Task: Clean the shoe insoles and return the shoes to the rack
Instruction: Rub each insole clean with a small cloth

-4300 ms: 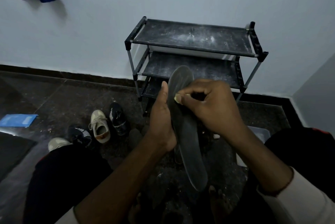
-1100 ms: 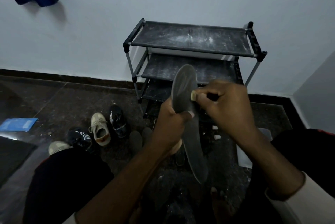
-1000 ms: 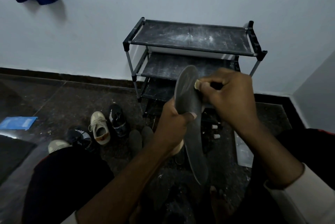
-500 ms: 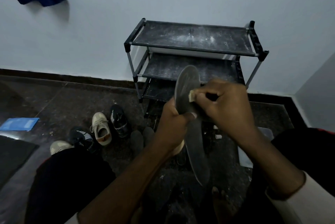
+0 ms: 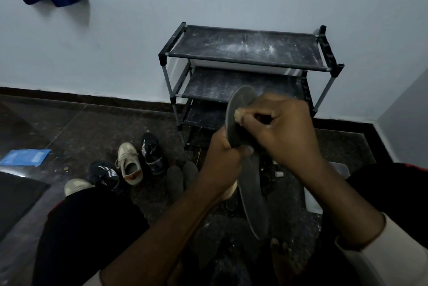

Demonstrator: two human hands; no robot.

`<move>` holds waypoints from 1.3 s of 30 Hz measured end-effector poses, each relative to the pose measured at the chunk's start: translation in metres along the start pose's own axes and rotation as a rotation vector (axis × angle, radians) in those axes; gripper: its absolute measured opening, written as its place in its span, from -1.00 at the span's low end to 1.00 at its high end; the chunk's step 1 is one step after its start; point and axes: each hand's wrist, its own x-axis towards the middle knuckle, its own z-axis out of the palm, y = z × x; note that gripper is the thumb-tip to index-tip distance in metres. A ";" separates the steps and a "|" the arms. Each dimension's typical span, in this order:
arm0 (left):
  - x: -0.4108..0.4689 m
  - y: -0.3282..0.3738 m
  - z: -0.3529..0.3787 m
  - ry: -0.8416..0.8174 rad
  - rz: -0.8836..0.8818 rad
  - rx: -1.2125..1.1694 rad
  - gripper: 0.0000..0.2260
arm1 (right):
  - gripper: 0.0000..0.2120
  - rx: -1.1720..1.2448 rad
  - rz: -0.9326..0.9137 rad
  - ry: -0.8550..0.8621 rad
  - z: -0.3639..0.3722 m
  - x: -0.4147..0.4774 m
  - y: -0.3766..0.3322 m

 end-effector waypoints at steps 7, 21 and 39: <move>0.001 0.000 0.000 0.024 -0.012 0.017 -0.62 | -0.94 0.008 0.020 0.062 -0.006 0.006 0.008; 0.001 0.003 -0.003 -0.012 0.007 -0.016 -0.67 | -0.91 0.113 -0.067 -0.154 -0.002 -0.006 -0.002; -0.002 -0.007 0.003 -0.055 -0.024 0.090 -0.62 | -0.92 0.012 -0.093 -0.041 -0.008 0.017 0.005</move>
